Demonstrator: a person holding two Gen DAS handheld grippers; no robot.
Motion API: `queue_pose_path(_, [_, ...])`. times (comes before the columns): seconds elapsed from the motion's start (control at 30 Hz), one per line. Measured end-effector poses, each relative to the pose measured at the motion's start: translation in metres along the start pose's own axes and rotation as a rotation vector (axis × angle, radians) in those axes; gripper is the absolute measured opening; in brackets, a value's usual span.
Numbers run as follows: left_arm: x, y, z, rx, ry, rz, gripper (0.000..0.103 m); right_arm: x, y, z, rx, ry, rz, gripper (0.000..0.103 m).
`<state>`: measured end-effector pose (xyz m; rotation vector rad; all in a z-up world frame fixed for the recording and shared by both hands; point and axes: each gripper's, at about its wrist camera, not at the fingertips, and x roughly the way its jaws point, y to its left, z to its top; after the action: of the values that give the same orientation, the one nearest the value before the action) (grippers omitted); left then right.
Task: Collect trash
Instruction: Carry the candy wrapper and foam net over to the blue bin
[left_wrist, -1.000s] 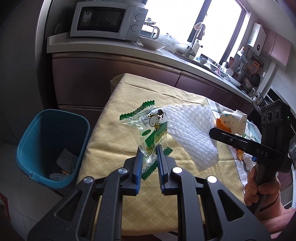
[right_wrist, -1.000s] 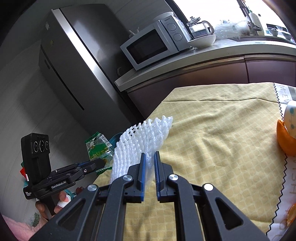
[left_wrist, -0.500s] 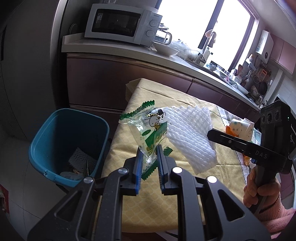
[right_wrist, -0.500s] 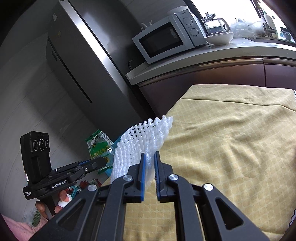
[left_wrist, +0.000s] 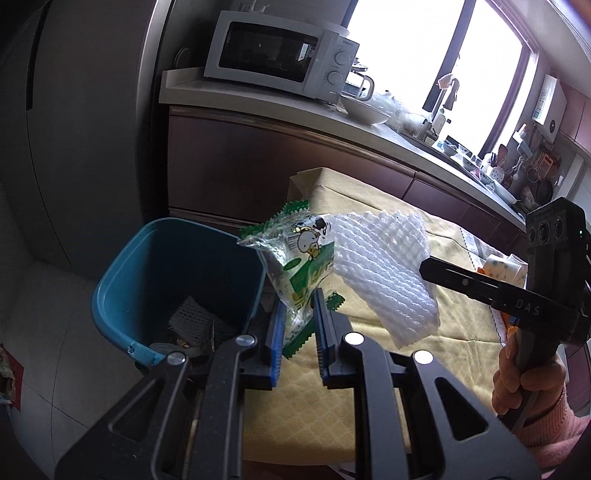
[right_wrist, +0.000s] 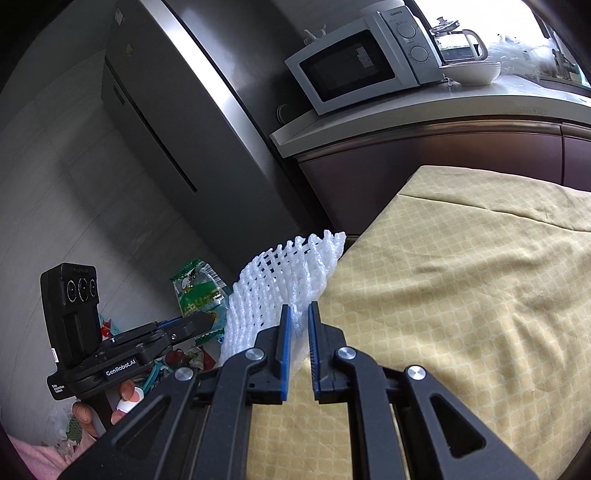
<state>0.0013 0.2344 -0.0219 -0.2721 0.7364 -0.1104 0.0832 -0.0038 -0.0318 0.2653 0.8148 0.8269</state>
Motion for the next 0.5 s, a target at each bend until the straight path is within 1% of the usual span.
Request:
queue_pose_path(0.27, [-0.001, 0.023, 0.0, -0.038, 0.004, 0.038, 0.015, 0.025, 0.011, 0.008, -0.032, 0.032, 0.009, 0.008])
queue_pose_path(0.5, [0.004, 0.04, 0.001, -0.062, 0.01, 0.077, 0.015, 0.047, 0.012, 0.017, -0.046, 0.063, 0.007, 0.008])
